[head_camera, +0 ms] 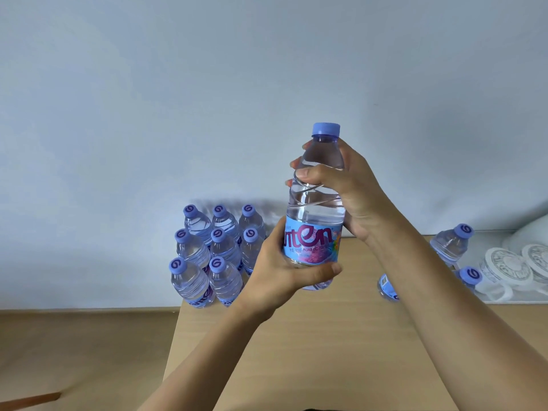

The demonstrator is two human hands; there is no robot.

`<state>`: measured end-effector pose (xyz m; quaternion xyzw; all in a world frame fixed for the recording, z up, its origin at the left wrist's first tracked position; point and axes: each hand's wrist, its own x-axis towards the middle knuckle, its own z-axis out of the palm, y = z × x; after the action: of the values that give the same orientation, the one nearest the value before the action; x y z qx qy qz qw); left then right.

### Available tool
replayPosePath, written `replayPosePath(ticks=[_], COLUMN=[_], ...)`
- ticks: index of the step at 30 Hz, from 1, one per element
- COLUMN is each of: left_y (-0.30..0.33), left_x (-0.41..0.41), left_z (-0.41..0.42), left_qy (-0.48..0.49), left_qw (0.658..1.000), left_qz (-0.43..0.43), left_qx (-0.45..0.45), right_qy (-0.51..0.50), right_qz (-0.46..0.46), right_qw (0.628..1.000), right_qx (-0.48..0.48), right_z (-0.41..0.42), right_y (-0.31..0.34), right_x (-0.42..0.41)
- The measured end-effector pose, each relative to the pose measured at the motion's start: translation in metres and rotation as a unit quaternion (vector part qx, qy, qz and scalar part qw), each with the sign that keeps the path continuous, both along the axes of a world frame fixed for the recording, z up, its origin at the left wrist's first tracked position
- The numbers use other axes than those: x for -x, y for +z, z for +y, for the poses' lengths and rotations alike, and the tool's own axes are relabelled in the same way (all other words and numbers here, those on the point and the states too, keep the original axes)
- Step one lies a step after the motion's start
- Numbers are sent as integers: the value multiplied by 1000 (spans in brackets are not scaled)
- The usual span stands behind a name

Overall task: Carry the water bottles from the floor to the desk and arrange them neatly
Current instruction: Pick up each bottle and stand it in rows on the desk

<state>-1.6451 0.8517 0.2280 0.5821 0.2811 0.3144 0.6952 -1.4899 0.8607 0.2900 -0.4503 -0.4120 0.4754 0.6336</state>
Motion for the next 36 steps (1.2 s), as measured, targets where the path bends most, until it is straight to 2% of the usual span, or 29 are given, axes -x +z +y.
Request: replayPosePath(ticks=[8, 14, 20, 24, 31, 36], left_y=[-2, -4, -2, -5, -16, -30], left_x=[-9, -9, -6, -7, -8, -4], left_z=[-5, -5, 0, -2, -7, -11], left_qy=[96, 69, 4, 47, 79, 67], left_qw=[994, 996, 1000, 998, 995, 996], left_qz=[44, 44, 10, 30, 47, 63], left_qx=[-38, -28, 14, -17, -29, -8], right_qy=[-102, -115, -38, -26, -96, -81], right_qz=[-100, -67, -17, -34, -80, -48], right_qw=[989, 991, 999, 999, 992, 994], right_qx=[37, 28, 4, 3, 35, 59], right_z=[-3, -2, 0, 0, -4, -6], right_y=[-8, -13, -9, -11, -29, -47], right_x=[12, 10, 1, 1, 12, 13])
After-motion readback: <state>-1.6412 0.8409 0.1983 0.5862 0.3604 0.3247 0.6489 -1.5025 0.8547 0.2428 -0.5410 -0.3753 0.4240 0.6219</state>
